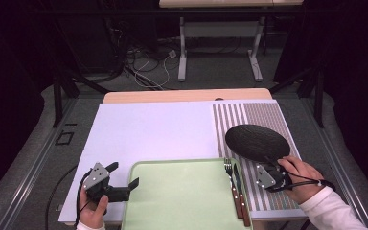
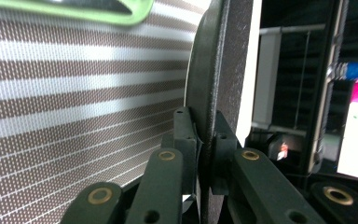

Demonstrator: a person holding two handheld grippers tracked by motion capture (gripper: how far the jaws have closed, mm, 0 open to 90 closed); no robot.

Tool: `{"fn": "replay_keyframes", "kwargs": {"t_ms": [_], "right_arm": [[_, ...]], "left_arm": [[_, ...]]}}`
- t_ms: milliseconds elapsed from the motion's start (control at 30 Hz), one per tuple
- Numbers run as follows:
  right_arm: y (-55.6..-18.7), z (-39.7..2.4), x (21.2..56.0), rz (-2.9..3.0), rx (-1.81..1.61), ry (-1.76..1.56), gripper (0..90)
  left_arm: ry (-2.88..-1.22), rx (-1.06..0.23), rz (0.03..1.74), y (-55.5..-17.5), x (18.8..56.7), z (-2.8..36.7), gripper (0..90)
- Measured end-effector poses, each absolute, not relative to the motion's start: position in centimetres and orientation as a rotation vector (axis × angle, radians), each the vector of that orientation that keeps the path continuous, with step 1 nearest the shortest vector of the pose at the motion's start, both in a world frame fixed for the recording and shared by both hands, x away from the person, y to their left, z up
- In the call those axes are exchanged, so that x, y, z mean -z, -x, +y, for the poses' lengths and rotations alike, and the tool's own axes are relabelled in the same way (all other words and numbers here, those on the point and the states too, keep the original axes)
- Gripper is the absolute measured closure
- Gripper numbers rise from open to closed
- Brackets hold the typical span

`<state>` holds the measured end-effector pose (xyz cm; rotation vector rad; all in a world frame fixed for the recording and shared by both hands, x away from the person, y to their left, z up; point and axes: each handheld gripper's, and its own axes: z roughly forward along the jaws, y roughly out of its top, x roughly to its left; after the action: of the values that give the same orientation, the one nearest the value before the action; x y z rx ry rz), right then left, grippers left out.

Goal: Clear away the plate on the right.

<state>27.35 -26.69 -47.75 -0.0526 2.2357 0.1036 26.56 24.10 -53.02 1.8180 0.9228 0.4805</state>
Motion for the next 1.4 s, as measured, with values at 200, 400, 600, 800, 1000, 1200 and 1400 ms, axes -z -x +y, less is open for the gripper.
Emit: {"fn": "replay_keyframes", "kwargs": {"t_ms": [200, 400, 600, 800, 1000, 1200, 1400], "right_arm": [[-26.1, -25.8, 46.7, 2.186, -0.138, 0.085, 84.8], [-24.7, -25.1, 45.2, 2.138, -0.155, 0.167, 84.8], [-23.5, -24.4, 44.4, 2.098, -0.202, 0.232, 84.9], [-23.0, -23.1, 44.5, 2.059, -0.245, 0.32, 84.9], [-22.7, -21.6, 44.7, 2.035, -0.281, 0.377, 84.8], [-22.4, -20.1, 44.9, 2.03, -0.295, 0.423, 84.8], [-22.0, -18.5, 45.1, 2.011, -0.336, 0.478, 84.5]], "left_arm": [[-1.812, -0.481, 0.927, -26.5, 53.0, 24.1, 0.6], [-1.811, -0.482, 0.925, -26.5, 53.0, 24.1, 0.6], [-1.812, -0.482, 0.926, -26.5, 53.0, 24.1, 0.6], [-1.81, -0.481, 0.926, -26.5, 53.0, 24.1, 0.7], [-1.809, -0.48, 0.927, -26.5, 53.0, 24.2, 0.7], [-1.806, -0.48, 0.926, -26.6, 53.0, 24.2, 0.6], [-1.805, -0.482, 0.929, -26.6, 53.0, 24.3, 0.6]]}}
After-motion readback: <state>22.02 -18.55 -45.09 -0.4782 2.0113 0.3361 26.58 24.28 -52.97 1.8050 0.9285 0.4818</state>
